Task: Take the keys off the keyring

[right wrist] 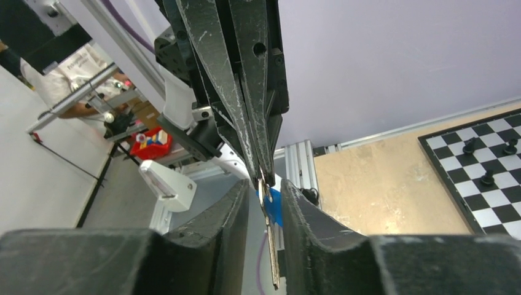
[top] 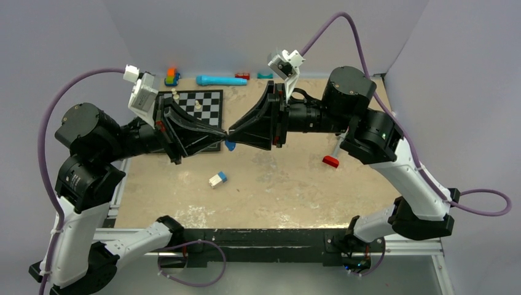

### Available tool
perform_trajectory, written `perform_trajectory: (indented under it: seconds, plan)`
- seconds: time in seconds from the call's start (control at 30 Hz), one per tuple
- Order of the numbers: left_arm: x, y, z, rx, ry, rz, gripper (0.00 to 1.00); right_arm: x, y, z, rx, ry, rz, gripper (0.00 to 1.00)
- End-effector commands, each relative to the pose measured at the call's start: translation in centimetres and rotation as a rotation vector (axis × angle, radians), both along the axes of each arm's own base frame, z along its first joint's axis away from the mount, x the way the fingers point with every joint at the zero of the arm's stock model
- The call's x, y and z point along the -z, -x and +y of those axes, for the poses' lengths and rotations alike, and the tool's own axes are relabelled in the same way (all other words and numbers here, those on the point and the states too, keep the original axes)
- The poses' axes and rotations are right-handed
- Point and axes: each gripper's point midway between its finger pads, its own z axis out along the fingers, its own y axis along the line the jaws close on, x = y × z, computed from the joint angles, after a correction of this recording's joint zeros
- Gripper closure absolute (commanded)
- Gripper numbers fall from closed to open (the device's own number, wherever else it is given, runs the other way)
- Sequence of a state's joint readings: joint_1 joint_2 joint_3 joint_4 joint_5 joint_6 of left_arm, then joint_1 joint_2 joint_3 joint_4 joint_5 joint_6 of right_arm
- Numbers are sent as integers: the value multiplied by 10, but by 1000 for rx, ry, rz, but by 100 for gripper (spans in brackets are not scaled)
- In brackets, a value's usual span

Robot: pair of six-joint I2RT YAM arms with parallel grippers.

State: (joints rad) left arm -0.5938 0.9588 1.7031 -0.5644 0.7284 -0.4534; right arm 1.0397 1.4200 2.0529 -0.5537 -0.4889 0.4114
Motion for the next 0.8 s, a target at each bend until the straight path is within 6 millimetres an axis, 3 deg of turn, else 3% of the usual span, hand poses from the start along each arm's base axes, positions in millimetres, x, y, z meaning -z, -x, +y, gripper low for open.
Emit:
perform_trajectory:
  seconds: [0.0,0.13,0.3,0.47,0.53,0.67,0.77]
  plan:
    - [-10,1,2,-11,33,-27,100,-20,8,-15,7,-58,-40,67]
    - [-11,0,2,-18,35,-25,100,-21,9,-18,6,-64,-43,69]
    - [-13,0,3,-19,44,-27,100,-23,10,-18,3,-71,-43,82]
    - [-15,0,3,-17,49,-26,100,-22,10,-16,-5,-69,-40,83]
    - [-15,1,3,-15,51,-27,100,-22,10,-15,-8,-67,-39,79]
    - [-14,1,2,-10,49,-24,100,-21,8,-14,3,-64,-37,57]
    - [-15,1,2,-6,52,-25,100,-23,7,-13,7,-64,-39,53]
